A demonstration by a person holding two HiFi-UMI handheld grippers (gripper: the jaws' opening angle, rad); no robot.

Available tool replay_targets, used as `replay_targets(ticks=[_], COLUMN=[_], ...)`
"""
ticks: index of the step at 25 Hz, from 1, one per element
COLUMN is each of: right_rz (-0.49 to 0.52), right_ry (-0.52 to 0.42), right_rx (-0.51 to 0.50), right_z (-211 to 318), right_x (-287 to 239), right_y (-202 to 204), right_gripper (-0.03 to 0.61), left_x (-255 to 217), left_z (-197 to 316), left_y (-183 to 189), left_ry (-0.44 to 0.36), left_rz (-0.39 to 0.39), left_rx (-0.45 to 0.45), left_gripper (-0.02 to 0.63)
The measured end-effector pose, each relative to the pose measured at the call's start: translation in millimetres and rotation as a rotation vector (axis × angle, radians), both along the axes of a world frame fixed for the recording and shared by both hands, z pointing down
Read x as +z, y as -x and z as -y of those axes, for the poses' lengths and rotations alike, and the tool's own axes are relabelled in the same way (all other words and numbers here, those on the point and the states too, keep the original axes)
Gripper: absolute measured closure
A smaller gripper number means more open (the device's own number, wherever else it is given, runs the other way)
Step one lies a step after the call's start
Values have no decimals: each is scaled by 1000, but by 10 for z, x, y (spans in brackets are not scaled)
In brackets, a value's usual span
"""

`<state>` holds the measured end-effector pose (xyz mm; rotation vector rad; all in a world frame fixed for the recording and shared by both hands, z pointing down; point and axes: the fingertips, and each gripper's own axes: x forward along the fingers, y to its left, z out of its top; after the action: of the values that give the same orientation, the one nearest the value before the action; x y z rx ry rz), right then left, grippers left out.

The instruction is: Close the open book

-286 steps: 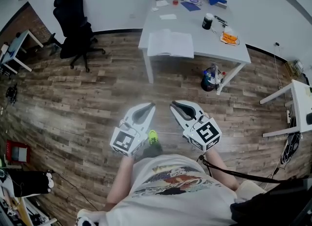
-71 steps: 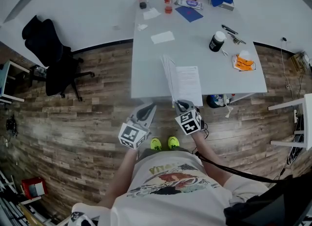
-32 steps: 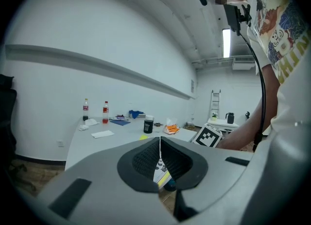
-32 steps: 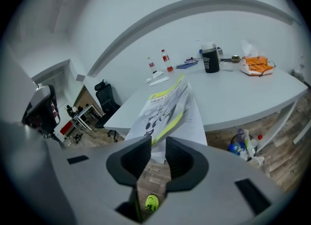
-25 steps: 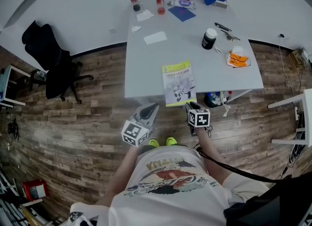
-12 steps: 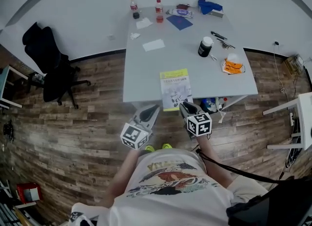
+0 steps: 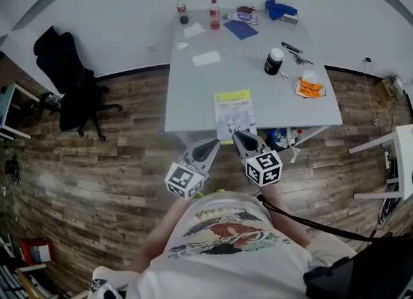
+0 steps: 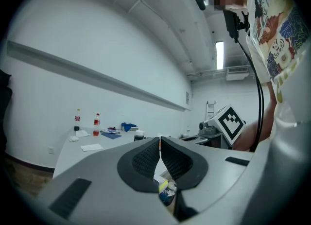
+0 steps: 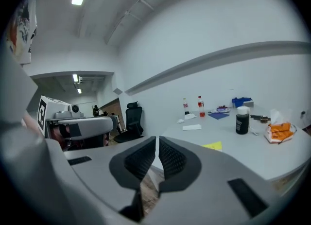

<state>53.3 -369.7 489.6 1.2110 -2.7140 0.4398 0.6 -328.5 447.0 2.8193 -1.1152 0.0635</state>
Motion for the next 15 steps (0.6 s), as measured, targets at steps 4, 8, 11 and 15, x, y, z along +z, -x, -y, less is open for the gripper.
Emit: replay_targets(ticks=[4,8,11,15], right_rz=[8,6,9,13], right_ry=[10,7,5,1], right_rx=[9,11,19,27], right_z=[-41,-67,-55,-22], right_x=[31,37,34,7], right_y=[12,6,-8,-27], right_gripper=[543,543,543,543], left_x=[-3,-7,-1,-28], left_z=[-28,-20,-3,4], left_y=[-53,-93,-111,-139], left_ry=[-12,-21,-21,-29], left_rz=[16,24,25,29], left_rx=[9,11,14,21], left_gripper=[600,600,600,600])
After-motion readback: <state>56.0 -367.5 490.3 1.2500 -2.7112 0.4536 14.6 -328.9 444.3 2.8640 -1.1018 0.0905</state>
